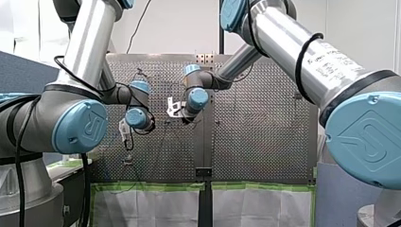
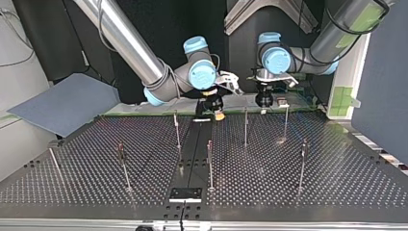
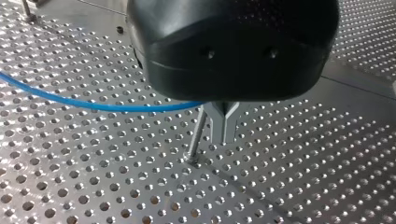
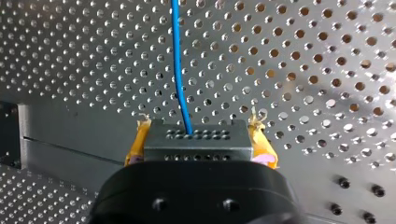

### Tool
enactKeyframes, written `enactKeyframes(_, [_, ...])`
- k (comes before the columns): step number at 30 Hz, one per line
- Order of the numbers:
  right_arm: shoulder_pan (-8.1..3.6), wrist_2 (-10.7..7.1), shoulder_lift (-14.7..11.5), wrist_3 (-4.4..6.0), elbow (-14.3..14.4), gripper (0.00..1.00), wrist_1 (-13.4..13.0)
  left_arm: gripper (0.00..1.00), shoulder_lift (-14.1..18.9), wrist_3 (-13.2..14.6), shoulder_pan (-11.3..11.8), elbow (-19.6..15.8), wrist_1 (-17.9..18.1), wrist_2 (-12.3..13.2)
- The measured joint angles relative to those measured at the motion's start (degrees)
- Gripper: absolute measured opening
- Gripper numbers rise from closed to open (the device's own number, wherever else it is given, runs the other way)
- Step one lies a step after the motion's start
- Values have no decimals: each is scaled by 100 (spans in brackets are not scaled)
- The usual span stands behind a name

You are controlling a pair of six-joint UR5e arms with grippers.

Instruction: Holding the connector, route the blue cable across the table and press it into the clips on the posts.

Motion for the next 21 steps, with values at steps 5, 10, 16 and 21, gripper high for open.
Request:
enactKeyframes(5, [-54, -16, 75, 24, -1, 0, -7, 0, -5, -8, 48, 37, 15, 86])
enactKeyframes(10, [-136, -42, 104, 45, -5, 0, -25, 0, -6, -60, 100, 47, 75, 181])
enactKeyframes(16, [-195, -70, 108, 69, -8, 0, -39, 0, -121, -119, 132, 201, 30, 243])
enactKeyframes(21, [-273, -157, 108, 129, -8, 0, -53, 0, -370, -168, 150, 459, -69, 266])
